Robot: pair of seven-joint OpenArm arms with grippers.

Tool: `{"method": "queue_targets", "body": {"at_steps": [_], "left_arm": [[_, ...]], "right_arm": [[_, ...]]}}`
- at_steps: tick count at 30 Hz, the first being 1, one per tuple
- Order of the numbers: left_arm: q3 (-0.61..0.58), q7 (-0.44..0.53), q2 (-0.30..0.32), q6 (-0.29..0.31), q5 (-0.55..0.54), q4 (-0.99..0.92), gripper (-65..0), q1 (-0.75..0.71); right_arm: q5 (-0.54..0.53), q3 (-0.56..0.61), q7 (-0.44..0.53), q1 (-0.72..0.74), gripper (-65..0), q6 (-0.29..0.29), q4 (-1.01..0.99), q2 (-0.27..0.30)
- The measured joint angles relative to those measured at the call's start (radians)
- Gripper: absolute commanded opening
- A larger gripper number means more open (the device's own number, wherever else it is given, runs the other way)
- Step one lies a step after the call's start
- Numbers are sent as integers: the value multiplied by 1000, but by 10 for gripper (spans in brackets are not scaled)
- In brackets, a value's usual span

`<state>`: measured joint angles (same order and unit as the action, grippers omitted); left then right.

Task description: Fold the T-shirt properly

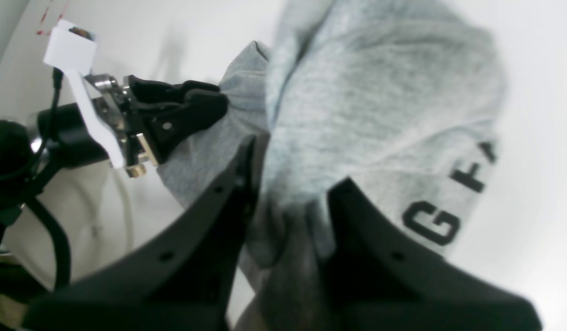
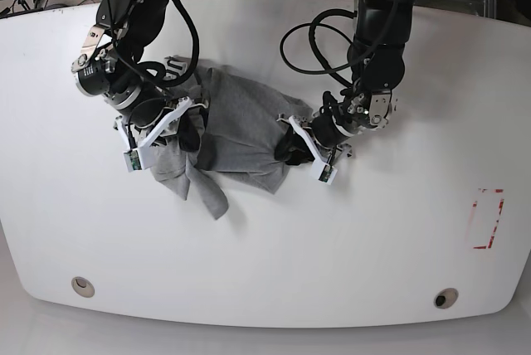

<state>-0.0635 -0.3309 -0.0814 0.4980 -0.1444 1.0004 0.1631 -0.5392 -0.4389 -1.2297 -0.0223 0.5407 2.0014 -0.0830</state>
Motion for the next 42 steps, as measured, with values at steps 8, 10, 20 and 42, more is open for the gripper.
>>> {"method": "queue_targets", "body": {"at_steps": [8, 10, 20, 42], "left_arm": [[-3, 0, -26, -2, 14, -7, -503, 0], [-4, 0, -27, -2, 14, -7, -503, 0], [-4, -1, -34, -2, 14, -8, -503, -2], [-4, -1, -35, -2, 12, -8, -503, -5]], "right_arm": [[10, 17, -4, 21, -650, -2, -2, -40], [4, 29, 2, 23, -650, -2, -3, -48], [11, 55, 58, 34, -650, -2, -114, -44], [8, 58, 147, 76, -628, -6, -269, -64]]}}
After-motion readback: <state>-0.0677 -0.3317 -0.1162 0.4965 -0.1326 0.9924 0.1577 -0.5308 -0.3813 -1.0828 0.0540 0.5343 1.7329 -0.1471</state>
